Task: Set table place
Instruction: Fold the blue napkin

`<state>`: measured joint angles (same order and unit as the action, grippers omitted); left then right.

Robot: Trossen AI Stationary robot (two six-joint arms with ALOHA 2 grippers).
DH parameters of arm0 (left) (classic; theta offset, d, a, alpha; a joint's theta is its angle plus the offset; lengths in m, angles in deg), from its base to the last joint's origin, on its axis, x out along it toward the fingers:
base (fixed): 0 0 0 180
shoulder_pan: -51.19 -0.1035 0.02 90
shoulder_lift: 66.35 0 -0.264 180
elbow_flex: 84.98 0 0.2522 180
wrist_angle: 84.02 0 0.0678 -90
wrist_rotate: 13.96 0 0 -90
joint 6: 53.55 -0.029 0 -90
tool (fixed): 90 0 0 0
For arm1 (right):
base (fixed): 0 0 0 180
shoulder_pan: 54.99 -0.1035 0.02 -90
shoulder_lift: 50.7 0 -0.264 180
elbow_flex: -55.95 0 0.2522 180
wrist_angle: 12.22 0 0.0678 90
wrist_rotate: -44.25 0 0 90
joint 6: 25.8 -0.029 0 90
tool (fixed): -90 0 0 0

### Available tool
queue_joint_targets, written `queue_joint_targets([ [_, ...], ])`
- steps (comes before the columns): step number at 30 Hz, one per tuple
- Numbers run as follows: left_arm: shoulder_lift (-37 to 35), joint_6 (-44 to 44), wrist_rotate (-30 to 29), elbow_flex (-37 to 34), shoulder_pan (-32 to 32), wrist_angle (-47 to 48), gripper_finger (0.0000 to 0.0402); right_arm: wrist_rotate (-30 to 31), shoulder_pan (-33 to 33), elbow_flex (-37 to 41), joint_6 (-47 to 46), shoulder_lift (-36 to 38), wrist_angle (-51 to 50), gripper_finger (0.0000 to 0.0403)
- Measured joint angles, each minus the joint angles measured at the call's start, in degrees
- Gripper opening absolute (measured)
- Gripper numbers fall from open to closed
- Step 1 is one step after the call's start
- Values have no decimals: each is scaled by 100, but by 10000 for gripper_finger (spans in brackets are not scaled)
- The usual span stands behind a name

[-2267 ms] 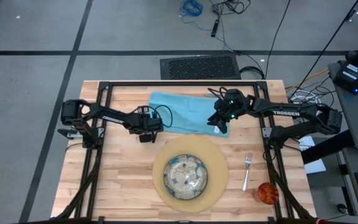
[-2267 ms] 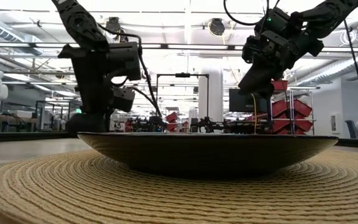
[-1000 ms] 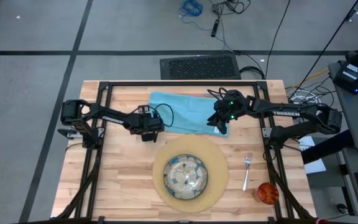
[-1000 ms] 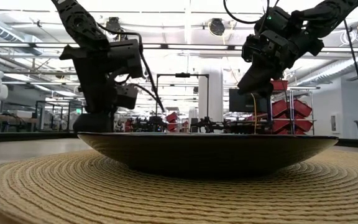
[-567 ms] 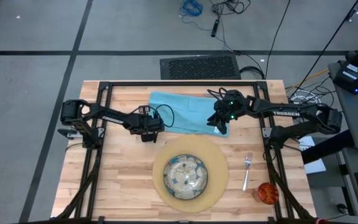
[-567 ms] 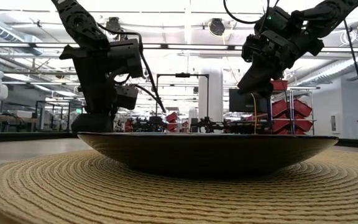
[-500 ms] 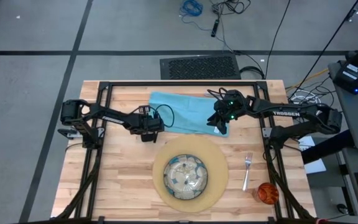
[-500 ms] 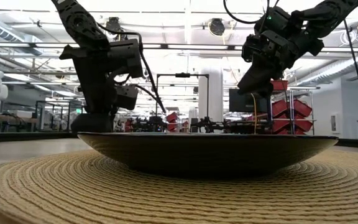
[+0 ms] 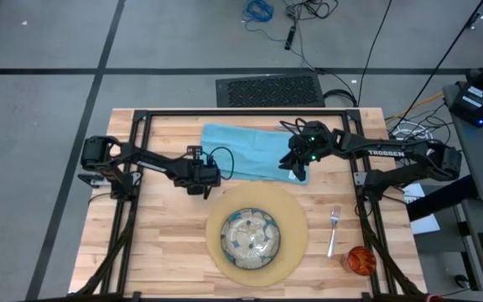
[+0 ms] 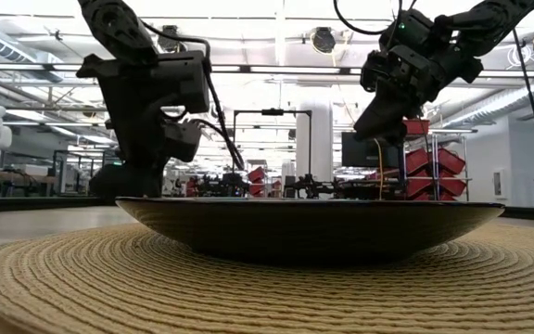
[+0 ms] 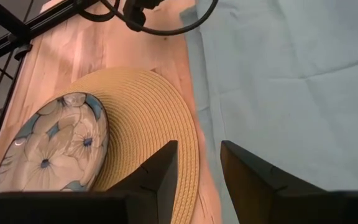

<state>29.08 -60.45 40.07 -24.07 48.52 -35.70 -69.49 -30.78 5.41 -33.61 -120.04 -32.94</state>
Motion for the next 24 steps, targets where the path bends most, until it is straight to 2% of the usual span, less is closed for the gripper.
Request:
queue_joint_targets([
  [24, -167, 595, 28, 10, 363, 656, 0, 4, 0, 0, -25, 0, 30, 114],
])
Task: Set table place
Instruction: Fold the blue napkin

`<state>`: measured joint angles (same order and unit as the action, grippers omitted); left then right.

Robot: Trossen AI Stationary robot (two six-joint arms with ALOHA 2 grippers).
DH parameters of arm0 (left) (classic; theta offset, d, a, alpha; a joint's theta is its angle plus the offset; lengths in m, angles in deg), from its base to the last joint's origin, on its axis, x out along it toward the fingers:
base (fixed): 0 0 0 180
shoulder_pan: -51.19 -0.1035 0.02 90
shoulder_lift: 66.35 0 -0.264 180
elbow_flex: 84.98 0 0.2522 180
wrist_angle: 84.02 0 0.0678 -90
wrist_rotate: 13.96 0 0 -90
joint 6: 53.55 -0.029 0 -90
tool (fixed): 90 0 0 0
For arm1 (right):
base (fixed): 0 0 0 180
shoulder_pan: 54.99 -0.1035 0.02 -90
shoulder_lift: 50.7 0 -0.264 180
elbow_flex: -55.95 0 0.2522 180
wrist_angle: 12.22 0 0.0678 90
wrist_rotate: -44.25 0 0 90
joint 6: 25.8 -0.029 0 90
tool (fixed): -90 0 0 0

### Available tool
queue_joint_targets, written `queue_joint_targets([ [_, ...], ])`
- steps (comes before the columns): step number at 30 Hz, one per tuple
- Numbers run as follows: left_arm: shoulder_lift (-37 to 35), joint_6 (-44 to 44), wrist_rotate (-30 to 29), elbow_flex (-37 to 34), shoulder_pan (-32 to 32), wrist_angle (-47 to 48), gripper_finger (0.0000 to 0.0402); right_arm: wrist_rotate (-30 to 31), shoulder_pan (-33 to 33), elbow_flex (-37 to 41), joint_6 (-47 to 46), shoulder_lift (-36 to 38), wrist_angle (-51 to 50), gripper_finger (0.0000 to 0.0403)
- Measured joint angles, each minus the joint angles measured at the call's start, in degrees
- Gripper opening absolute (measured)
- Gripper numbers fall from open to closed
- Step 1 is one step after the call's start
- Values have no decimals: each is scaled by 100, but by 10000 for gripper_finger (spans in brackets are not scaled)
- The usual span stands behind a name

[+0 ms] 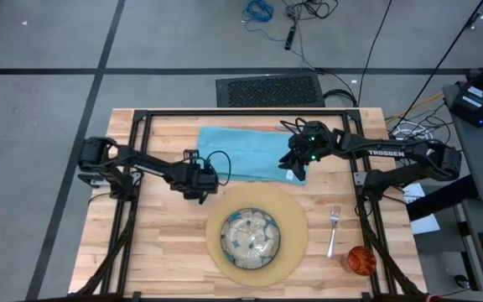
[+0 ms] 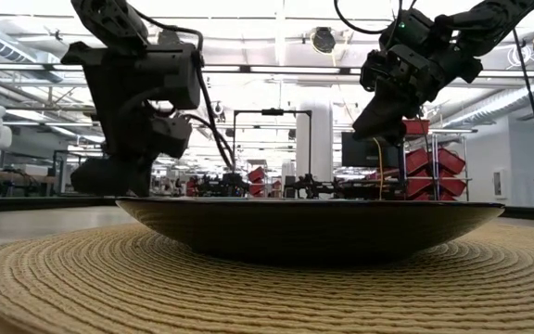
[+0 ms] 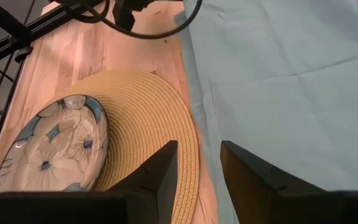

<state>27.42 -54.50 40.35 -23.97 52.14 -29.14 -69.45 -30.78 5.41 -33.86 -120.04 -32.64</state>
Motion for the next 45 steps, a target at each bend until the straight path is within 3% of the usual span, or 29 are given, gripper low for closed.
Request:
queue_joint_targets([
  [18, -198, 426, 870, -2, -1, -9, 0, 129, 5, 2, -174, -2, -6, 114],
  [29, -196, 673, 933, -188, 0, -74, 3, 122, -144, 2, -359, -329, -122, 114],
  [45, -194, 931, 951, -258, 31, -162, 167, 138, -304, 4, -641, -608, 206, 114],
])
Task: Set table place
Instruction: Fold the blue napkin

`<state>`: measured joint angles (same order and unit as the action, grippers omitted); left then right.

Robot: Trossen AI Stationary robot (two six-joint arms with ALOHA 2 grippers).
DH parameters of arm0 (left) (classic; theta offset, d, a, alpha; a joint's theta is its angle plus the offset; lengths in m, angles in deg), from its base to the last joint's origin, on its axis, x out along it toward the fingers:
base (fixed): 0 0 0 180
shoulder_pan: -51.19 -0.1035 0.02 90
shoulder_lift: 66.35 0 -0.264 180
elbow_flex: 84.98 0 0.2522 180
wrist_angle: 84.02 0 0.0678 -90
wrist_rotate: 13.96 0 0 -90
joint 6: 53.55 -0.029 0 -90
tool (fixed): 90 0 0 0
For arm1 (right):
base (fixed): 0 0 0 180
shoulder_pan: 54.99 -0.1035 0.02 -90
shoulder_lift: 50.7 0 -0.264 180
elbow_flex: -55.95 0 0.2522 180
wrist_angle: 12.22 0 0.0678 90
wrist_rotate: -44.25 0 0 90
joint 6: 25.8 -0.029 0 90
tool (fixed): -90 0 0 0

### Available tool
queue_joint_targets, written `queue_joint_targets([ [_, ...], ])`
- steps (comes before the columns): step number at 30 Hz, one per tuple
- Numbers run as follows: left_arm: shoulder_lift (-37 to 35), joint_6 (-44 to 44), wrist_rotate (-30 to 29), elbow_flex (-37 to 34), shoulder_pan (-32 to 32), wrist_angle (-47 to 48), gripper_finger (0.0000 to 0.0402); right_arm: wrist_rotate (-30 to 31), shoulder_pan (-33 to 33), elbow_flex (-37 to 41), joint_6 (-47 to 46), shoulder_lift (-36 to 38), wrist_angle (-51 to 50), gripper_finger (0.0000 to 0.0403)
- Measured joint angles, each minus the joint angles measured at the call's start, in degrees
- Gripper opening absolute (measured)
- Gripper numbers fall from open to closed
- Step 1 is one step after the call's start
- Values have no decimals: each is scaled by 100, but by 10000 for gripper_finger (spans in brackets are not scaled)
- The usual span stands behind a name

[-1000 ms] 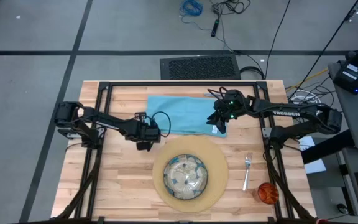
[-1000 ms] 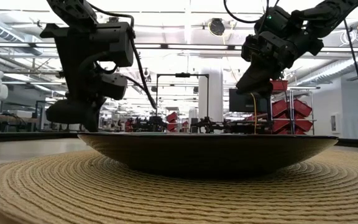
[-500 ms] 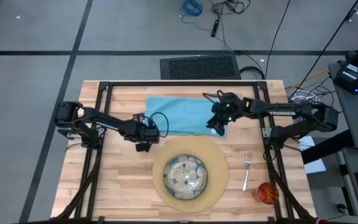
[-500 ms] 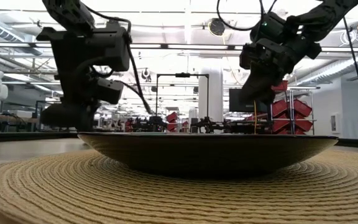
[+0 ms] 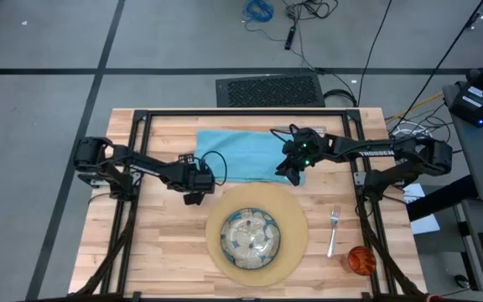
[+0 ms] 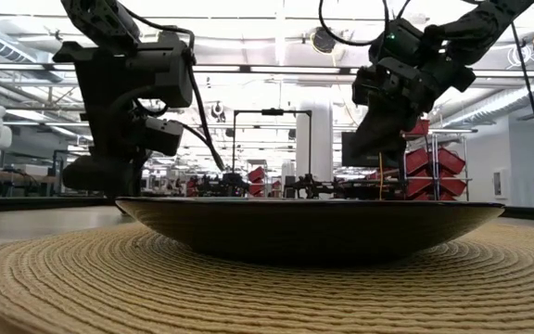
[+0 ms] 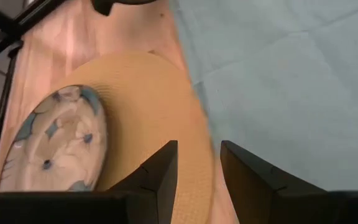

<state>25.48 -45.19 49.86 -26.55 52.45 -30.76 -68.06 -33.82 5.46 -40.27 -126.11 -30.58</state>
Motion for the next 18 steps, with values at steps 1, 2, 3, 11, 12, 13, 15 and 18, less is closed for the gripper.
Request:
queue_joint_targets([
  [1, 0, 0, -8, 1, 0, 0, 172, 12, 59, 0, 6, 0, -31, 114],
  [2, -7, 2, -22, 2, 0, 1, 175, 14, 124, 0, 10, 0, -86, 114],
  [3, -30, 9, -22, 2, 0, 2, 177, 18, 191, 0, 12, 0, -154, 114],
  [11, -622, 42, -64, 2, 2, -4, 178, 12, 750, 0, 100, -105, -490, 114],
  [12, -726, 42, -79, 2, 2, -12, 178, 6, 810, 0, 102, -158, -518, 114],
  [13, -843, 42, -94, 2, 0, -37, 178, -6, 867, 0, 115, -226, -542, 114],
  [15, -1046, 37, -204, 2, -29, -150, 178, -9, 940, 0, 154, -376, -567, 114],
  [18, -1186, -174, -261, 8, -266, -513, 178, -12, 964, 0, 157, -592, -494, 114],
])
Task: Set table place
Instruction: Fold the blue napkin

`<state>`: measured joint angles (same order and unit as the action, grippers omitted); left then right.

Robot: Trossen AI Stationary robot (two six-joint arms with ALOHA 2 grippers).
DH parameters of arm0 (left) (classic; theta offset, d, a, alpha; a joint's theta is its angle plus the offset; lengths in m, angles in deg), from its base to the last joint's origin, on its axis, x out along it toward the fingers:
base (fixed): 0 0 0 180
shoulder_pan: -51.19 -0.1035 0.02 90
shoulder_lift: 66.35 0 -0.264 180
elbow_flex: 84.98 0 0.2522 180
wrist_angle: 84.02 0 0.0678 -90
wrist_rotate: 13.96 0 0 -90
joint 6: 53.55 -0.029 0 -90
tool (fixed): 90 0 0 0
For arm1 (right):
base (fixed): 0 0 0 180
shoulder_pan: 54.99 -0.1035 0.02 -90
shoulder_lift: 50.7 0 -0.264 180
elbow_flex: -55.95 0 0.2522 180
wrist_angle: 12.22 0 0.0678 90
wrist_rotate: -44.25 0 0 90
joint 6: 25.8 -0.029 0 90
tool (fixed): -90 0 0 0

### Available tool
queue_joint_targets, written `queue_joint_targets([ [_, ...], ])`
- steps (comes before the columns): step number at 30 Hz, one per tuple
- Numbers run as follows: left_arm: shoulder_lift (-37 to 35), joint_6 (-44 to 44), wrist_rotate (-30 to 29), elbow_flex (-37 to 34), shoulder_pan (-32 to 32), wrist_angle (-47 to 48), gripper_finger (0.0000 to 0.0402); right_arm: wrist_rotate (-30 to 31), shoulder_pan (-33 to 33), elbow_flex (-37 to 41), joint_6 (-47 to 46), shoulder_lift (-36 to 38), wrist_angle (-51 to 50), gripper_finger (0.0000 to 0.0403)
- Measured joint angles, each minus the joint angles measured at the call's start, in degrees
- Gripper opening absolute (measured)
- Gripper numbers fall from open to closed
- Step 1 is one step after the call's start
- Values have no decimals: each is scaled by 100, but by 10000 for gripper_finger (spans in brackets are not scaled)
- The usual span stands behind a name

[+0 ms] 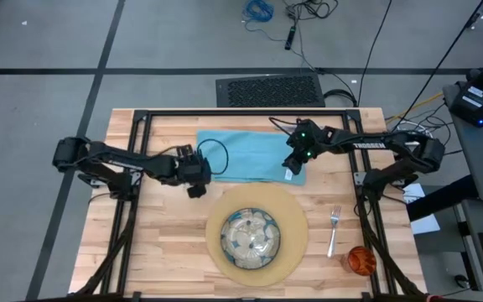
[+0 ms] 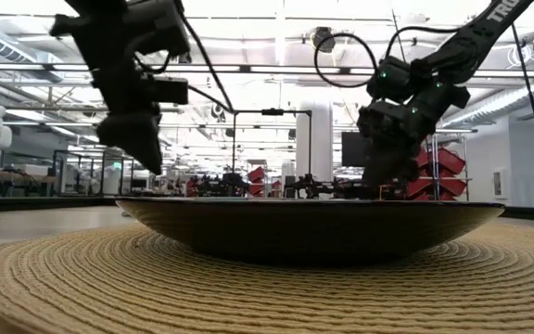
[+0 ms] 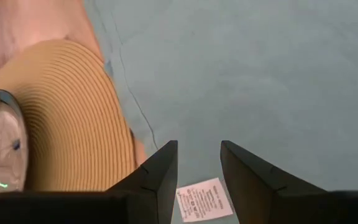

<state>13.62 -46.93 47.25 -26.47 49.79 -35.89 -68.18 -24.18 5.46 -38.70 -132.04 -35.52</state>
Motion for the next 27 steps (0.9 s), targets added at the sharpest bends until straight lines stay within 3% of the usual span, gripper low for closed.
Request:
queue_joint_targets([
  [4, 40, -340, 73, 0, -646, -157, 166, -22, -46, 0, -191, -133, -18, 107],
  [12, 472, -1005, 1133, -2, -1965, -678, 131, 5, -379, 0, -652, -102, -52, 80],
  [20, 1312, -1618, 1905, -1, -2215, -1400, 127, 286, -428, -7, -893, -262, -58, 68],
  [27, 1607, -1751, 1847, 24, -2224, -1650, 127, 296, -303, -7, -891, -746, -44, 67],
])
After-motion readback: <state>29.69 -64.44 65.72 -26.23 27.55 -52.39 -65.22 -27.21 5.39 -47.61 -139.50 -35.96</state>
